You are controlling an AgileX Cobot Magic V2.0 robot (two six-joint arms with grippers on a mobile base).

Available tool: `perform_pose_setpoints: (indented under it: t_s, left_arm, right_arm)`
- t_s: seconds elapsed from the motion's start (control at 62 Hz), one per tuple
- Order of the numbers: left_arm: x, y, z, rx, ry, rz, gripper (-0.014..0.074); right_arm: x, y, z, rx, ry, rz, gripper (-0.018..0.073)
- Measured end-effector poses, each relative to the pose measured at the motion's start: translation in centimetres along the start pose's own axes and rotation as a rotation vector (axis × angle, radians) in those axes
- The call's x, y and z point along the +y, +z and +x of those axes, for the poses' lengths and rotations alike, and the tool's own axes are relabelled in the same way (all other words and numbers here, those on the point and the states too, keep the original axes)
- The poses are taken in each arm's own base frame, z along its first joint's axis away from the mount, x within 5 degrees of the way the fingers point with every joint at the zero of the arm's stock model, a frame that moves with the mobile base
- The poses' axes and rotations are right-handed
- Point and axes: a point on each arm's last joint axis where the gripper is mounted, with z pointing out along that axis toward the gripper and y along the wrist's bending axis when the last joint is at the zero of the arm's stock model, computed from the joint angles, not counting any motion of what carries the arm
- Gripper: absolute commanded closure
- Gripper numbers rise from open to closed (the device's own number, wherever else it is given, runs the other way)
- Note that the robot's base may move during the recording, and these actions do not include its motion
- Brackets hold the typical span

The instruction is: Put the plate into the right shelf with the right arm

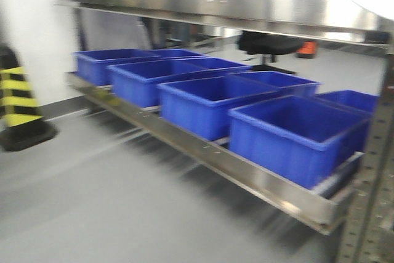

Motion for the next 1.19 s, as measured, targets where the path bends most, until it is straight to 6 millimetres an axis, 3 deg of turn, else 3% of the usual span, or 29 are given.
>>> perform_pose_setpoints:
  t_s: [1.194]
  left_arm:
    - [0.0, 0.0, 0.0, 0.0, 0.0, 0.0, 0.0724]
  right_arm:
    - [0.0, 0.0, 0.0, 0.0, 0.0, 0.0, 0.0512]
